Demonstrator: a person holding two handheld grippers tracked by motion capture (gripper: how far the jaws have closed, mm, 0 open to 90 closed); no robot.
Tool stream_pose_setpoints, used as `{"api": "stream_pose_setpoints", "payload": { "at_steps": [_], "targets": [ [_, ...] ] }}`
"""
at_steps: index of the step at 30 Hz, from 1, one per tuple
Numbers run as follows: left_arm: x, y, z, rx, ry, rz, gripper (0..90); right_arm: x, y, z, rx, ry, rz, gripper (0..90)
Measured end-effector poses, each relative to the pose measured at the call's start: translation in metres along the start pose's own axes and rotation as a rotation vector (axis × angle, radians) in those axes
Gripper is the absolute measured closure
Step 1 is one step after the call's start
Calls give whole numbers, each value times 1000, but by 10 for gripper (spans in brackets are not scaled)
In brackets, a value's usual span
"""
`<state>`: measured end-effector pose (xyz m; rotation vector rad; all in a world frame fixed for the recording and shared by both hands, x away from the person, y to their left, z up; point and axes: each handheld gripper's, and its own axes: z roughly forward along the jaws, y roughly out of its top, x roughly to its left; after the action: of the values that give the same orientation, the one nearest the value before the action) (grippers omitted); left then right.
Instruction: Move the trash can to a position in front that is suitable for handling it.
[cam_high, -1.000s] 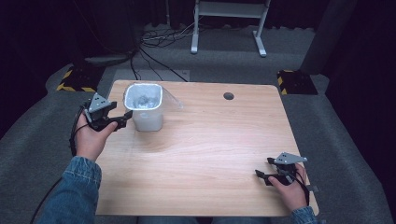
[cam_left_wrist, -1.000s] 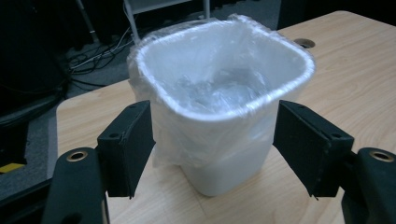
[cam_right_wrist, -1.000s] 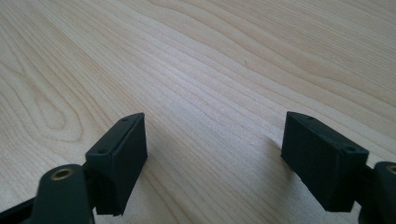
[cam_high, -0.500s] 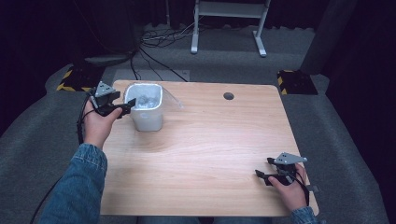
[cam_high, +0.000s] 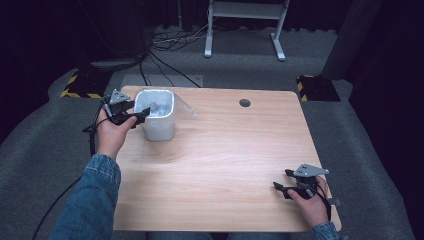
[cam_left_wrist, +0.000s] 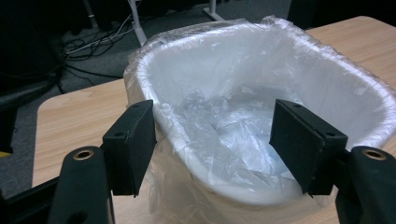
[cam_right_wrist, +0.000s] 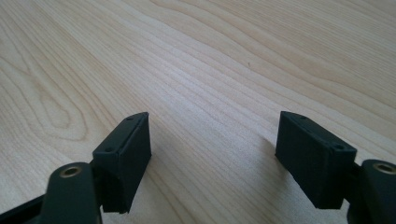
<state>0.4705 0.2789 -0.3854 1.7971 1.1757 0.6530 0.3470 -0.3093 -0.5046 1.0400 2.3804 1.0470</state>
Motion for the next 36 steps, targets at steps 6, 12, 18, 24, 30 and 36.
{"api": "stream_pose_setpoints", "payload": {
  "at_steps": [6, 12, 18, 24, 30, 36],
  "targets": [
    [-2, -2, -1, 8, -18, -37, 314, 0, 0, 0, -3, 2, -3, 272],
    [-16, -1, -2, 16, -17, -3, 313, 0, 0, 0, -2, 3, -2, 273],
    [-36, -1, -4, 33, -9, 23, 312, 0, 0, 0, -3, 3, -3, 272],
    [-59, -1, -8, 56, -17, 38, 301, 0, 0, 0, -3, 3, -2, 272],
    [-84, -3, -12, 72, -46, 59, 300, 0, 0, 0, -3, 3, -2, 273],
    [-111, -4, -17, 83, -78, 88, 277, 0, 0, 0, -1, 4, 0, 273]
  ]
}}
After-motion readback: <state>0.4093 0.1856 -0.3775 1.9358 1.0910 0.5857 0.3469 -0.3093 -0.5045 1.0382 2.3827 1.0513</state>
